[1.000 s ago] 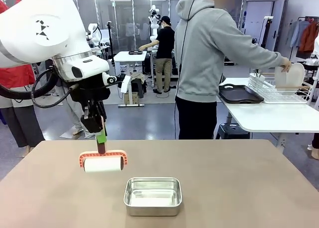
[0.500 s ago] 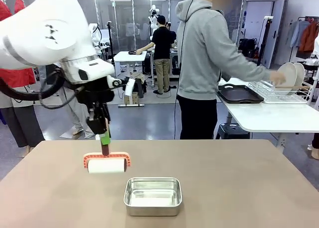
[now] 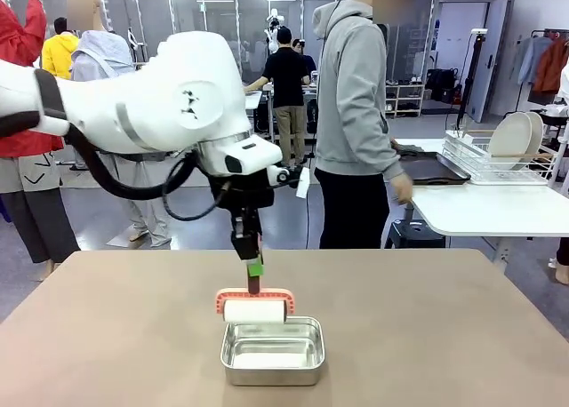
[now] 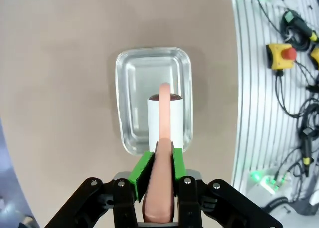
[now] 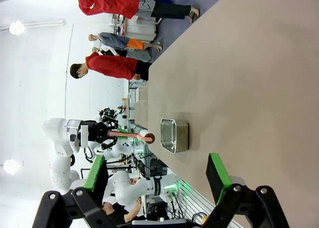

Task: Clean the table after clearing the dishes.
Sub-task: Place the Lint Roller back on top of the Airtight Container.

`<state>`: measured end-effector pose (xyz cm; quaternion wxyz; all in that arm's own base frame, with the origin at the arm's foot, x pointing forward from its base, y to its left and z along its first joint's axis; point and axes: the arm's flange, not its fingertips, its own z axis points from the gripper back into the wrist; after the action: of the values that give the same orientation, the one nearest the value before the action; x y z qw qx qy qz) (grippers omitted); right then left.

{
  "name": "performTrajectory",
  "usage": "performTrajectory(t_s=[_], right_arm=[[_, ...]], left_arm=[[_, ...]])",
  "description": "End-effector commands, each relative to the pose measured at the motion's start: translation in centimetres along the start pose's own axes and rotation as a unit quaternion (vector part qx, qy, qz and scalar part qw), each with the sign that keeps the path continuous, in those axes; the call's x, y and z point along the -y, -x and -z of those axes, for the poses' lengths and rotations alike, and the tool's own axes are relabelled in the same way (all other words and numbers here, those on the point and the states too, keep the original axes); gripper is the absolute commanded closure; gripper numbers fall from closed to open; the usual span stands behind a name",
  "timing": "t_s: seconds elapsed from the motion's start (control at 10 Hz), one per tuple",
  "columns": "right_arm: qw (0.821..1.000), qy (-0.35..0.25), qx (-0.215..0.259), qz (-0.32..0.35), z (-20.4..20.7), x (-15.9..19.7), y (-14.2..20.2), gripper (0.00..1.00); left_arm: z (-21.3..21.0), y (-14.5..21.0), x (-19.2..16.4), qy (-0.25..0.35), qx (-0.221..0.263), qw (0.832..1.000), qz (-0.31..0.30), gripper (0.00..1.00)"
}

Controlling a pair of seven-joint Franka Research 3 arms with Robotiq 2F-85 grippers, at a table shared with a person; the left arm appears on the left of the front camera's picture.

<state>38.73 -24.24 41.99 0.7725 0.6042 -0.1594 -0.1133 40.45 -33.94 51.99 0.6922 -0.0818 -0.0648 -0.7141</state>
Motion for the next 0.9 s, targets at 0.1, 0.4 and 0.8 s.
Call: performTrajectory(t_s=[0.1,0.4,0.8], right_arm=[[1.000,0.001,0.006,0.001,0.0,-0.4,0.0,0.00],[1.000,0.001,0.006,0.001,0.0,-0.4,0.0,0.00],[1.000,0.001,0.006,0.001,0.0,-0.4,0.0,0.00]], left_arm=[[2.6,-1.4,-1.7,0.015,0.004,1.000,-0.001,0.77],[4.7,-1.8,-3.1,0.009,0.015,1.000,-0.011,0.77],[8.5,-1.8,-5.6,0.014,0.012,1.000,-0.023,0.77]])
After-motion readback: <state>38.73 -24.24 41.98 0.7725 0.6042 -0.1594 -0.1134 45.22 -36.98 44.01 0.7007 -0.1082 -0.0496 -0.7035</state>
